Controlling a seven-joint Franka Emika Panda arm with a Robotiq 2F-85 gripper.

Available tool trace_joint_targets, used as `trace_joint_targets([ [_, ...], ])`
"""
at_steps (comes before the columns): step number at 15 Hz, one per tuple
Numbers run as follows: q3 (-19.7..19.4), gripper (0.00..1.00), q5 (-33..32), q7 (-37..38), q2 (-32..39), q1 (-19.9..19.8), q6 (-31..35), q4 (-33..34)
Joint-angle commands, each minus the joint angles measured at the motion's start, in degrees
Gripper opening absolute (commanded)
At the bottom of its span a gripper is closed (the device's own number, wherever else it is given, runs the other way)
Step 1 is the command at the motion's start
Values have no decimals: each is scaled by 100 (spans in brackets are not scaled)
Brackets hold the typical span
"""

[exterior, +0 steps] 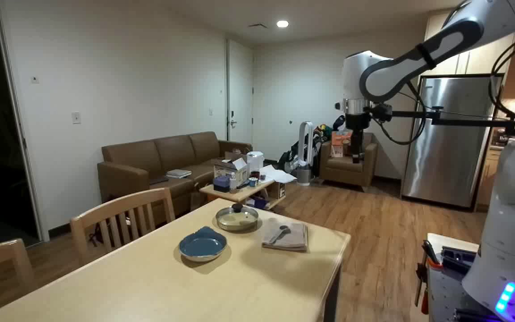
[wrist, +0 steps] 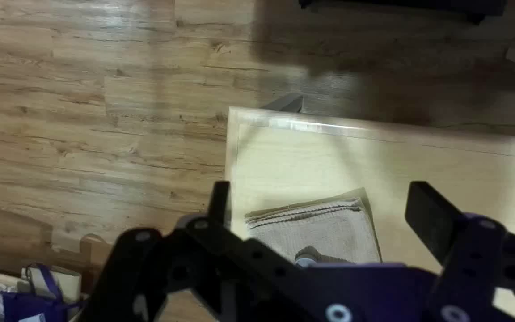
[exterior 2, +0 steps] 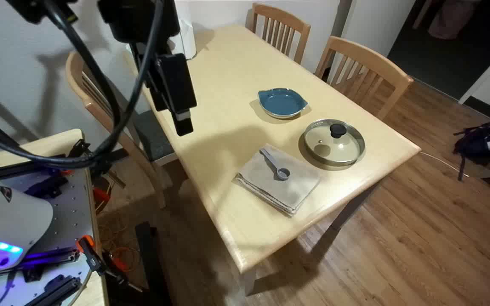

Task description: Place the spoon on the blue dish

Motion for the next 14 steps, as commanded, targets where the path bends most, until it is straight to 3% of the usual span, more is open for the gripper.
trace_joint_targets([
  [1,-23,100,-7,8,-1,28,-14,8],
  [2,-23,100,-7,8,-1,28,-14,8],
  [7,-549,100,287,-2051,938,286,-239,984],
  [11,-776,100,533,-3568,1852,272,-395,1869],
  [12,-629,100,325,-2925,1308,163,-164,1332],
  [14,-645,100,414,-3292,1693,131,-220,1645],
])
